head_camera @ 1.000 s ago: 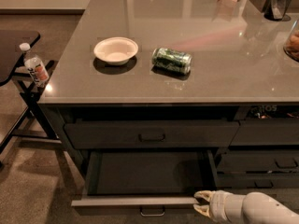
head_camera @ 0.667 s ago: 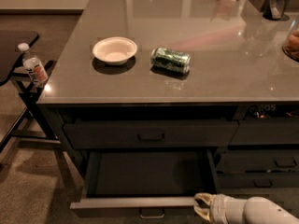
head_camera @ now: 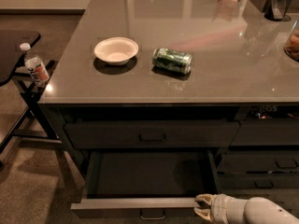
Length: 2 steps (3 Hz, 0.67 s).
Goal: Open middle drawer
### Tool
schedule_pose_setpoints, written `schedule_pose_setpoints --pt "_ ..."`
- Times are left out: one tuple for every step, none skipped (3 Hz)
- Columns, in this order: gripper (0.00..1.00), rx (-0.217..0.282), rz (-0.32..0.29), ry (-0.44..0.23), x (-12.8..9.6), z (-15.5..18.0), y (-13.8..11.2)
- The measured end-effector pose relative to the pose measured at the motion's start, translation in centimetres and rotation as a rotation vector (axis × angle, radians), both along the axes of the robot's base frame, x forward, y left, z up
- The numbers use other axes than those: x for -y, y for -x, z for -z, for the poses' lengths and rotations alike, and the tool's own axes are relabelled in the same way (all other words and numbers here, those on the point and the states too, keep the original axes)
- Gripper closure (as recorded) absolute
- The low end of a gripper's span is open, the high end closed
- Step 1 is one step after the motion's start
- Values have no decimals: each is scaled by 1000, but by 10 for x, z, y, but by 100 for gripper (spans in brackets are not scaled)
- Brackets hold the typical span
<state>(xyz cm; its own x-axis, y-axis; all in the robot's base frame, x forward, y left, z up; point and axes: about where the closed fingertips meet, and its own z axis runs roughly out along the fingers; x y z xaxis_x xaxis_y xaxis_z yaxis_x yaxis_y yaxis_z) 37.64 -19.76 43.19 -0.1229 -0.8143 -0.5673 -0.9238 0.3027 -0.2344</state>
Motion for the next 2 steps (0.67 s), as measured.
schedule_pose_setpoints --pt "22 0 0 0 0 0 0" --pt "0 0 0 0 0 0 0"
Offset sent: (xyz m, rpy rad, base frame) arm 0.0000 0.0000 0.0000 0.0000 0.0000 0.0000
